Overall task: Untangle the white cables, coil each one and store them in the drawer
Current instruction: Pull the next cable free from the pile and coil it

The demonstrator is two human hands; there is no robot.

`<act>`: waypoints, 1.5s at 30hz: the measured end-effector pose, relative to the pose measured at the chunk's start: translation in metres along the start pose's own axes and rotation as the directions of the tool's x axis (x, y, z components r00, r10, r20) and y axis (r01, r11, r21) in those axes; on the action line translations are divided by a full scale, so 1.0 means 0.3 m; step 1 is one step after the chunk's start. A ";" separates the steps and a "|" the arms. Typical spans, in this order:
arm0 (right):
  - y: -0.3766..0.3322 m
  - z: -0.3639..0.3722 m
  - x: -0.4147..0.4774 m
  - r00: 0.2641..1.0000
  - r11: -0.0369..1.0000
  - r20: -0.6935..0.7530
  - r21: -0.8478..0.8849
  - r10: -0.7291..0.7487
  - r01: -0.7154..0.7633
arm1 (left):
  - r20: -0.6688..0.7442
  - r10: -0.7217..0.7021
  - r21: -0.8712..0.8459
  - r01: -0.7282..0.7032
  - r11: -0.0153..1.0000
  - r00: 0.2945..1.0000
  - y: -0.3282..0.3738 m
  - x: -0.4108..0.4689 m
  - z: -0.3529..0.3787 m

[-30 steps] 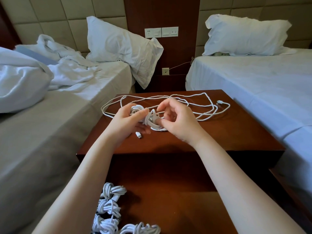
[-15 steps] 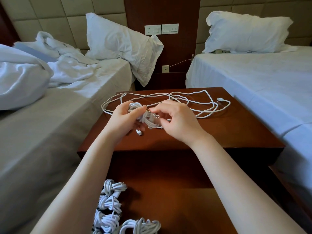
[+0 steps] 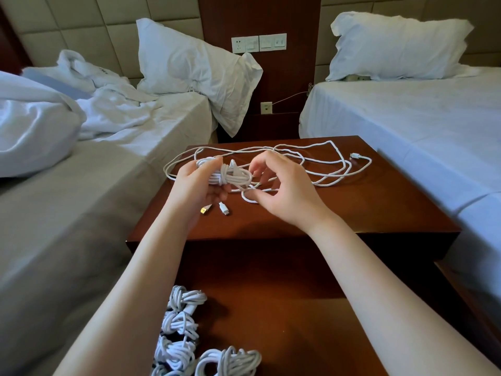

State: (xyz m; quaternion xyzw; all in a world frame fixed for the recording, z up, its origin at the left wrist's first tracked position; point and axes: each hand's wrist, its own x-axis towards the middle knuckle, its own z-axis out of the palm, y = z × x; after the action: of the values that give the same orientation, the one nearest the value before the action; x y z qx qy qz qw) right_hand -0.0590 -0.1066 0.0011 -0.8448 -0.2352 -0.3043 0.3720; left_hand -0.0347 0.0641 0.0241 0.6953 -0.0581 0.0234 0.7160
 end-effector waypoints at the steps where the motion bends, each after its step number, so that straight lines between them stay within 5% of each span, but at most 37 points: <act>1: -0.001 0.000 -0.004 0.999 0.998 -0.007 -0.043 -0.039 0.038 | -0.022 -0.008 -0.012 0.007 1.000 1.000 0.000 0.003 -0.002; 8: -0.008 0.044 -0.022 0.962 0.939 -0.138 -0.285 -0.236 0.190 | -0.083 -0.074 0.007 0.075 0.997 0.994 0.004 0.008 0.021; 17: 0.004 0.055 -0.032 0.974 0.934 -0.068 -0.303 -0.218 0.188 | -0.084 -0.076 0.125 0.086 0.988 0.994 0.006 0.015 0.020; 26: 0.010 0.040 -0.004 0.994 0.990 0.023 -0.085 -0.107 0.108 | -0.072 -0.108 0.093 0.114 0.989 0.992 0.002 0.018 0.019; 45: -0.028 0.034 -0.002 0.995 0.995 0.040 0.014 0.095 -0.096 | -0.043 -0.038 0.155 0.044 0.987 0.998 -0.002 0.004 0.026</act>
State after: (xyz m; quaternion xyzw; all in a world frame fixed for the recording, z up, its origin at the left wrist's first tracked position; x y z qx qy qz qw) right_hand -0.0612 -0.0937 -0.0006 -0.8578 -0.2042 -0.2678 0.3883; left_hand -0.0337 0.0563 0.0237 0.7494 -0.0275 0.0272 0.6610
